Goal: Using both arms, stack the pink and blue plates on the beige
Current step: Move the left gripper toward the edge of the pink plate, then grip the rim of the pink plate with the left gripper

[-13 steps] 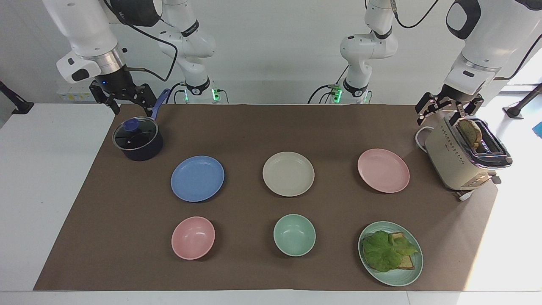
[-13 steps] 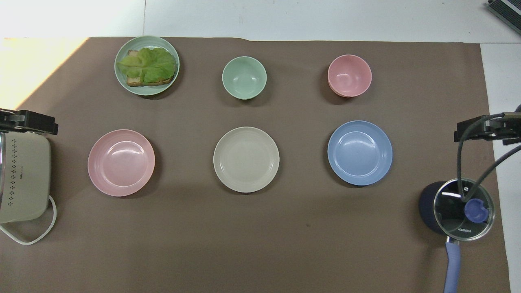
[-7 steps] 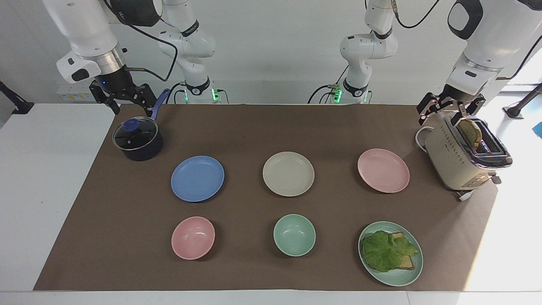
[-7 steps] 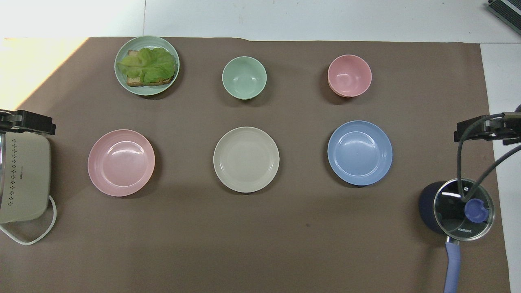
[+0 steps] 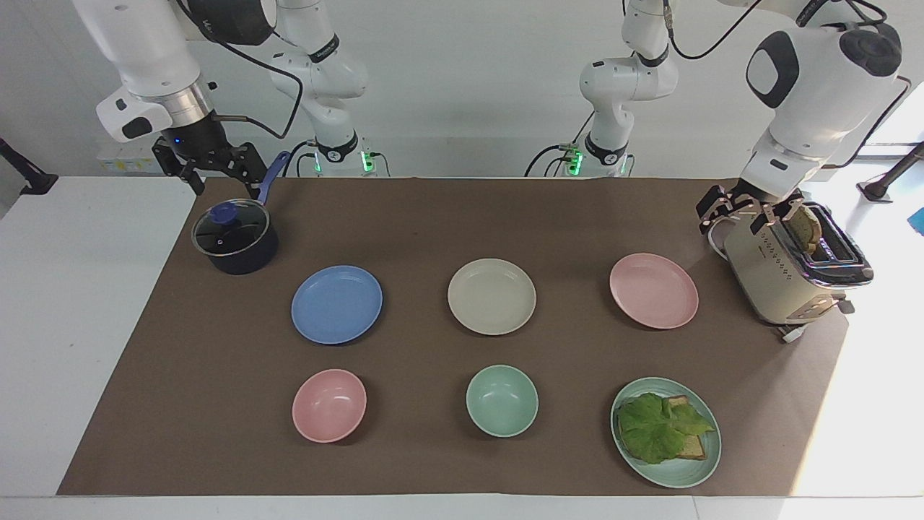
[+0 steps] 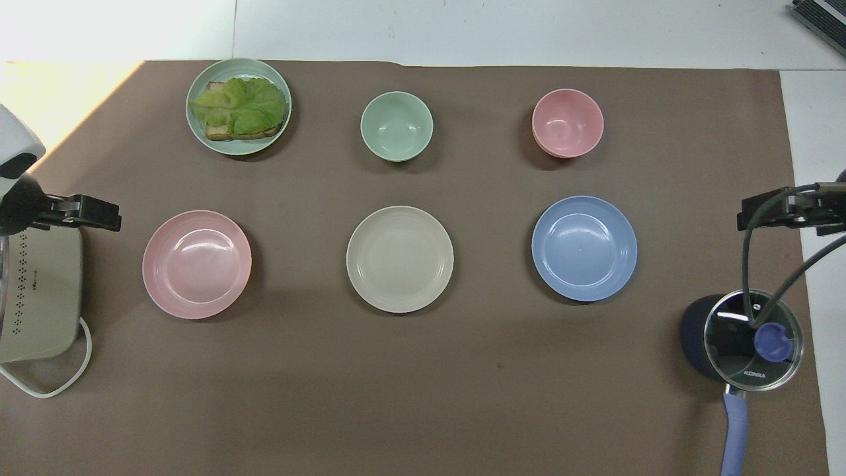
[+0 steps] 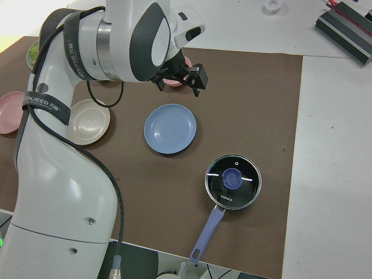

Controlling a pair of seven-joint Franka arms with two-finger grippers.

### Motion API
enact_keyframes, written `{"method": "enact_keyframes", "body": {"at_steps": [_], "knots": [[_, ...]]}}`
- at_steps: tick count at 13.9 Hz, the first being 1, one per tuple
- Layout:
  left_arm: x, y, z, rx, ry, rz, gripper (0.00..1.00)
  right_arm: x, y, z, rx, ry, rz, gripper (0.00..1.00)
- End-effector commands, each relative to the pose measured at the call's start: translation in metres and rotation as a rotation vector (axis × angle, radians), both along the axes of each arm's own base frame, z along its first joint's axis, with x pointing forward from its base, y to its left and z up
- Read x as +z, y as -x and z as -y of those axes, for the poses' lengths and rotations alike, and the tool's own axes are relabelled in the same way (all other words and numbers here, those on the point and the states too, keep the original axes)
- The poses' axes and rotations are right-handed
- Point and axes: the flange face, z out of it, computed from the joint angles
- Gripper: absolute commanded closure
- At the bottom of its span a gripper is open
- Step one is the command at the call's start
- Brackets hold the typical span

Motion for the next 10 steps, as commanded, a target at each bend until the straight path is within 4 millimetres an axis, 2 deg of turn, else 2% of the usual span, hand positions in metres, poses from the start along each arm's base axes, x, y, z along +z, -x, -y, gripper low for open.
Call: {"method": "enact_keyframes", "body": {"at_steps": [1,3,5,6,8,10], "knots": [[-0.034,-0.001,-0.023,0.042,0.011,-0.018,0.0,0.001,0.005,0.001,-0.015,-0.02,0.02,0.0],[-0.062,-0.001,-0.032,0.063,0.016,-0.008,0.0,0.001,0.005,0.001,-0.015,-0.02,0.018,0.0],[-0.104,-0.006,-0.028,0.071,0.035,-0.041,0.0,0.001,0.005,0.001,-0.015,-0.02,0.018,0.0],[-0.117,-0.011,-0.027,0.072,0.037,-0.046,0.0,0.001,0.005,0.001,-0.015,-0.02,0.018,0.0],[-0.128,-0.014,-0.036,0.086,0.038,-0.049,0.0,0.001,0.005,0.002,-0.017,-0.02,0.017,0.0],[-0.159,-0.007,-0.041,0.179,0.041,-0.091,0.0,0.001,0.005,0.002,-0.017,-0.02,0.017,0.0]]}}
